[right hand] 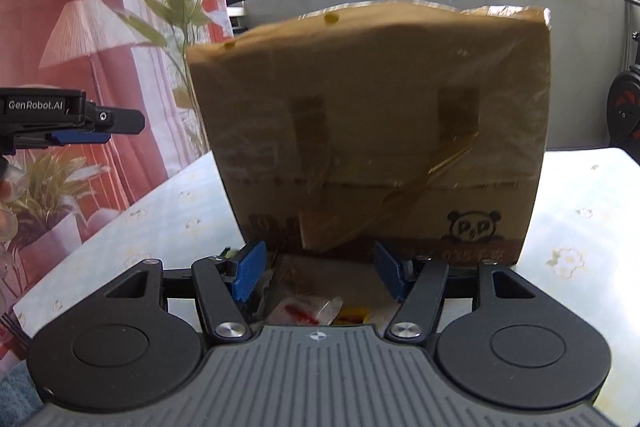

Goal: Organize snacks
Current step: 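Move both open tools back down to the snack pile, then grasp the thin red-and-white packet with the right tool while the left tool approaches the dark round snack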

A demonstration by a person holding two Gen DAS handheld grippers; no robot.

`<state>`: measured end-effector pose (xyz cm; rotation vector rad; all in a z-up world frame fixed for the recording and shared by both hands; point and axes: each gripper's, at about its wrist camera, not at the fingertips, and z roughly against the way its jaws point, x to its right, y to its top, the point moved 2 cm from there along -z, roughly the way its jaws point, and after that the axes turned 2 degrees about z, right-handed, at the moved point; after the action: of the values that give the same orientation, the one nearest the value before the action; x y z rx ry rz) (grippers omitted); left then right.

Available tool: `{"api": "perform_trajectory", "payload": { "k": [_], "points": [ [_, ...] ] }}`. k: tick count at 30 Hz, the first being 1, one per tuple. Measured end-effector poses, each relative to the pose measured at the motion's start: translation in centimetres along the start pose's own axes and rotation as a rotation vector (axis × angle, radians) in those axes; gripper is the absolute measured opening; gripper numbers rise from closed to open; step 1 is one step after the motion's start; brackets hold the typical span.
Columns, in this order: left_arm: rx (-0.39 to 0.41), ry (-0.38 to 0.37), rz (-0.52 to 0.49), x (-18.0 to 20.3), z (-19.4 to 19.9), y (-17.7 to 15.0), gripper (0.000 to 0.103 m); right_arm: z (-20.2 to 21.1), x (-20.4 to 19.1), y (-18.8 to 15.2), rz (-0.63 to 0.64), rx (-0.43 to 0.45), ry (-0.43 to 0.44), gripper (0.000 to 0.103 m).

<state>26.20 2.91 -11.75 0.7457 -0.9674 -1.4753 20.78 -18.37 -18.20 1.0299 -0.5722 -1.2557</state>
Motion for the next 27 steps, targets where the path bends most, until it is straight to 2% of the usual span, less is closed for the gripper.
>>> {"api": "perform_trajectory", "payload": {
  "k": [6, 16, 20, 24, 27],
  "points": [
    [-0.052, -0.007, 0.033, -0.7, -0.8, -2.7, 0.064, -1.6, -1.3, -2.6, 0.063, -0.083, -0.009, 0.063],
    [-0.101, 0.018, 0.089, -1.2, -1.3, -5.4, 0.064, -3.4, -2.0, -3.7, 0.08, -0.15, -0.02, 0.06],
    [-0.131, 0.016, 0.151, -0.9, -1.5, -6.9, 0.064, -2.8, -1.4, -3.9, 0.061, -0.126, -0.024, 0.049],
    [-0.171, 0.029, 0.164, -0.4, -1.6, -8.1, 0.064, -1.9, -1.1, -4.1, 0.073, -0.104, -0.012, 0.034],
    [-0.167, 0.028, 0.147, 0.0, -1.3, -8.3, 0.064, -1.2, -0.9, -4.1, 0.087, -0.082, -0.001, 0.024]
  ]
}}
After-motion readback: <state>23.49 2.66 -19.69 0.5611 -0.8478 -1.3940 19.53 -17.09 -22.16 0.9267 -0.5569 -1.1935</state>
